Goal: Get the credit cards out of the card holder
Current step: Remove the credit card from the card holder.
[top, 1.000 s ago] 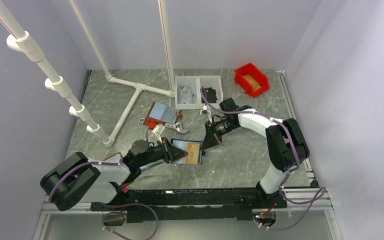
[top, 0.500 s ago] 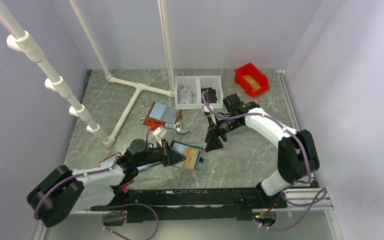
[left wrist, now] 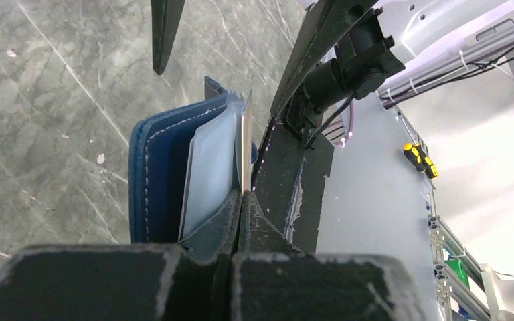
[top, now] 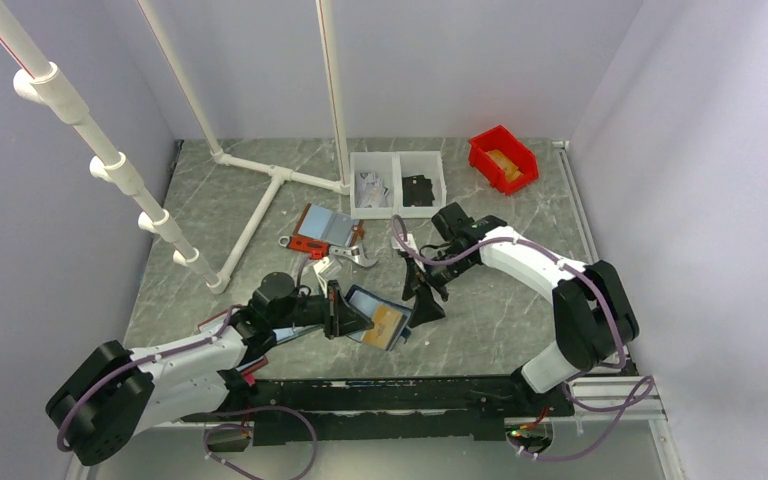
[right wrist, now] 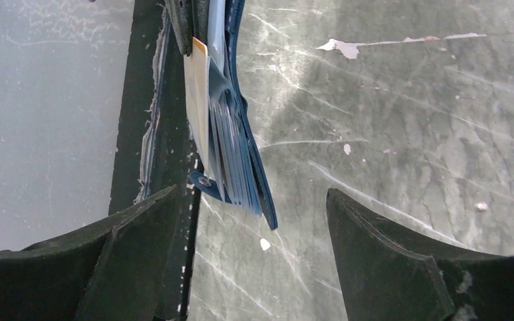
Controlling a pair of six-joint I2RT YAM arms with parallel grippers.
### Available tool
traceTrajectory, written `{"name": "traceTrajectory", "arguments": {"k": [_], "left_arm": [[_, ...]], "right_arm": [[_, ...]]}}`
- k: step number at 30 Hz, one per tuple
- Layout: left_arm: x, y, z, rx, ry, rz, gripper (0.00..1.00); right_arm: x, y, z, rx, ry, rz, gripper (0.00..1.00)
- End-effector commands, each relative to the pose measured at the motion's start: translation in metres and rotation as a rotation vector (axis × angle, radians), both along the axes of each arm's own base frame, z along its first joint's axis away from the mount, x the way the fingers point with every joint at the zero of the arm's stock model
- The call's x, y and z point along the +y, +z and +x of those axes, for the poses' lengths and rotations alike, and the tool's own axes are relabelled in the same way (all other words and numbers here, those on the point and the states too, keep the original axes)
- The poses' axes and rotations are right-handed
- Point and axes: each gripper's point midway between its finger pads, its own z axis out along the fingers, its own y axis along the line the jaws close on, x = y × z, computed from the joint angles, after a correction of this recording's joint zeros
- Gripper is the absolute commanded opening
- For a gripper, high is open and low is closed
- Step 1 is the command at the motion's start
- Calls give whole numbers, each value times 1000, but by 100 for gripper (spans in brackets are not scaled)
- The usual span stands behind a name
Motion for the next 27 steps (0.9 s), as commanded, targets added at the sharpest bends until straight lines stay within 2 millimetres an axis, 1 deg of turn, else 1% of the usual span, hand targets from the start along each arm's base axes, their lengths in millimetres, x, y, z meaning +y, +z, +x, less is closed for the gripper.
{"name": "traceTrajectory", "arguments": {"k": [1, 5, 10, 14, 20, 22, 25, 27], "left_arm": [[-11, 38, 1, -109, -67, -83, 0], [-13, 42, 2, -115, -75, -95, 0], [-12, 43, 1, -117, -72, -99, 0], [-11, 43, 2, -119, -67, -90, 0], [-7, 43, 2, -128, -48, -71, 0], [-6, 42, 3, -119, -42, -54, 0], [-6, 41, 1, -103, -49, -42, 1], [-6, 41, -1, -91, -59, -43, 6]], "right_arm": [[10, 0, -13, -4, 86, 58, 81], [15, -3, -22, 33, 123, 57, 75], [18, 2, -23, 41, 129, 73, 62], [18, 5, -25, 50, 138, 84, 45], [19, 11, -28, 63, 162, 99, 11], [18, 13, -29, 61, 167, 102, 6], [17, 13, -29, 60, 170, 98, 4], [17, 12, -29, 60, 172, 96, 4]]}}
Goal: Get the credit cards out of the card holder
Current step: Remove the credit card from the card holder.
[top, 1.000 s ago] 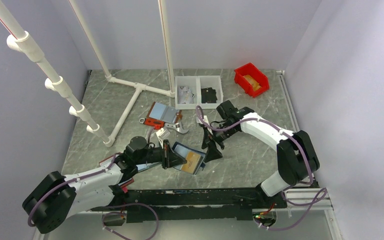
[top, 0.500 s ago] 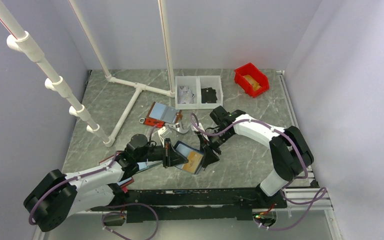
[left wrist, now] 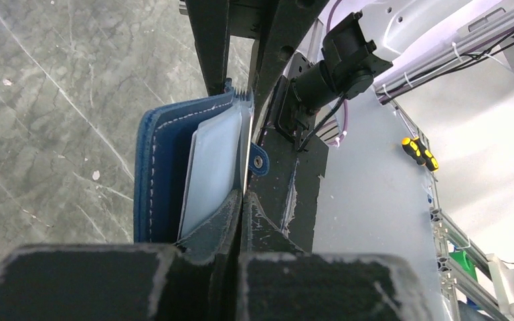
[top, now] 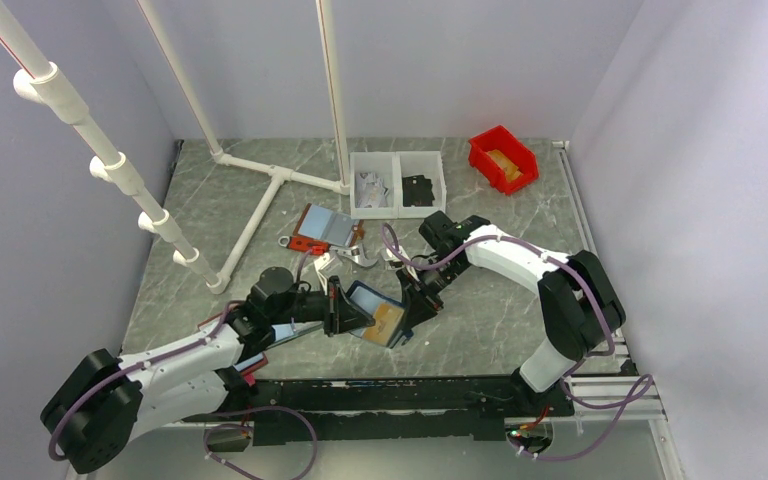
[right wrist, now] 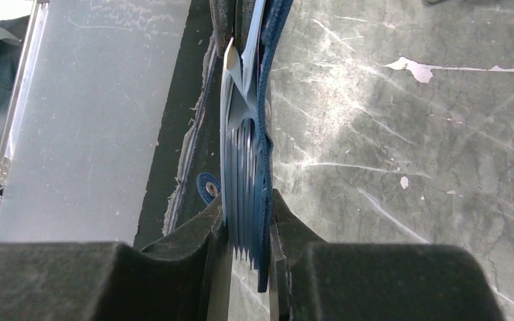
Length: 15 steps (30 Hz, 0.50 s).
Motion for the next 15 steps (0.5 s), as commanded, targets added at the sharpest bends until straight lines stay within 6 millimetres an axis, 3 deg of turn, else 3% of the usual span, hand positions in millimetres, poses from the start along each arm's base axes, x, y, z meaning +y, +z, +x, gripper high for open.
{"name": "traceTrajectory", "arguments": {"k": [1, 6, 15], "left_arm": [[-5, 22, 0, -34, -30, -38, 6], [-6, 20, -1, -5, -45, -46, 0], [-3, 23, -3, 23, -53, -66, 1]], "right_arm": [[7, 13, 3, -25, 29, 65, 4], [7, 13, 2, -23, 32, 67, 3], [6, 11, 0, -11, 41, 58, 2]]}}
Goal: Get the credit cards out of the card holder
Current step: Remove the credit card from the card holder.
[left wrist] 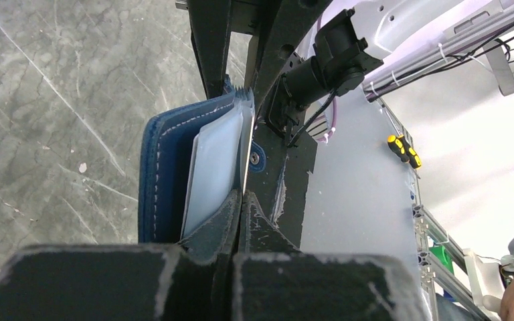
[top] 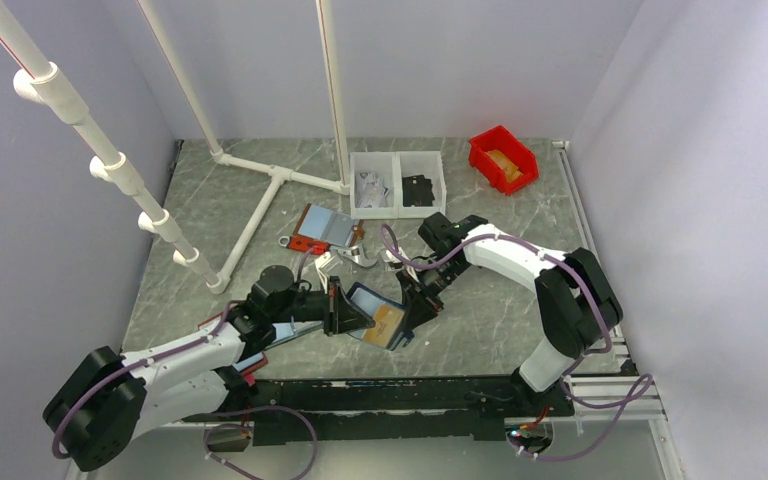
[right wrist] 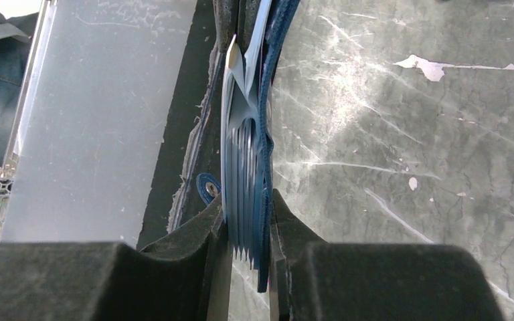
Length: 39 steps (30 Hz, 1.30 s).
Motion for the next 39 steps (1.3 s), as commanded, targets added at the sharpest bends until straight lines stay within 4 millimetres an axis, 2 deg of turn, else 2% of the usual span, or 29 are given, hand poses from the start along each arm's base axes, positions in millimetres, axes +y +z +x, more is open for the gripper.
{"name": "traceTrajectory", "arguments": {"k": [1, 10, 35, 39], "left_arm": [[-2, 24, -1, -26, -33, -67, 2], [-2, 21, 0, 23, -41, -63, 8], [8, 17, 7, 48, 26, -5, 7], [8, 17, 8, 49, 36, -1, 4]], "right_arm": [[8, 12, 3, -25, 28, 62, 2], [9, 10, 2, -20, 32, 52, 2], [9, 2, 1, 8, 42, 18, 2], [9, 1, 1, 11, 43, 15, 2]]}}
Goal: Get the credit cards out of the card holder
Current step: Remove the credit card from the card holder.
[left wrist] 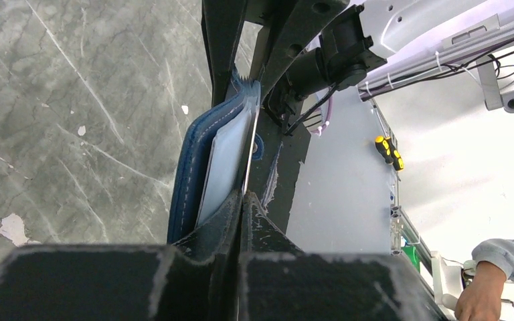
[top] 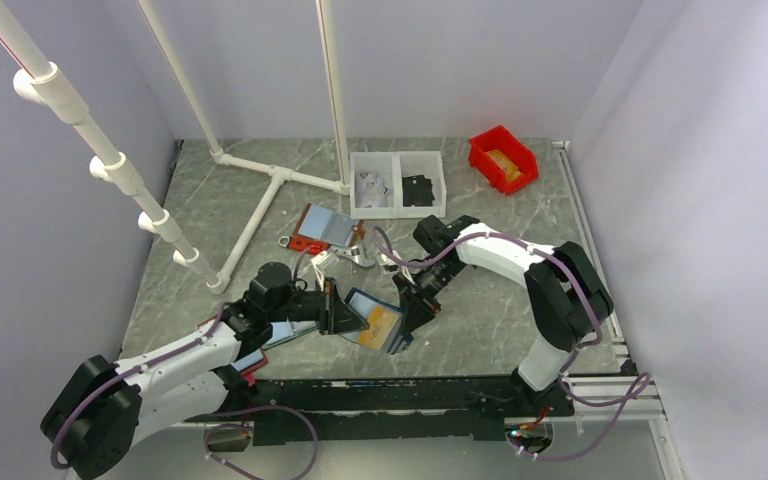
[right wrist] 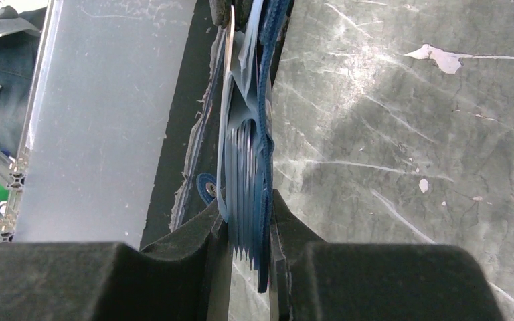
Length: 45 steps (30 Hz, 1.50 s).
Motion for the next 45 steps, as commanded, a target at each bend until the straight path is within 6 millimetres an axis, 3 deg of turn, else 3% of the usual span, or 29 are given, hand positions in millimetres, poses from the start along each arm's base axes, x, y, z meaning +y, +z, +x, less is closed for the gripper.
{"name": "traceTrajectory", "arguments": {"k": [1, 12, 22, 31, 39, 45], "left_arm": [[-3, 23, 10, -76, 16, -40, 1], [10, 22, 17, -83, 120, 12, 0], [31, 17, 22, -83, 258, 54, 0], [47, 21, 22, -104, 344, 63, 0], [36, 23, 11, -94, 260, -11, 0], [26, 24, 13, -87, 225, -51, 0]], "right_arm": [[6, 11, 4, -25, 18, 49, 2], [7, 0, 8, 17, 7, -2, 4], [-2, -28, 18, 139, 0, -187, 10], [-6, -48, 26, 126, -50, -283, 37], [-17, -43, 47, 50, -147, -300, 63], [-32, -26, 69, -33, -238, -274, 67]]}}
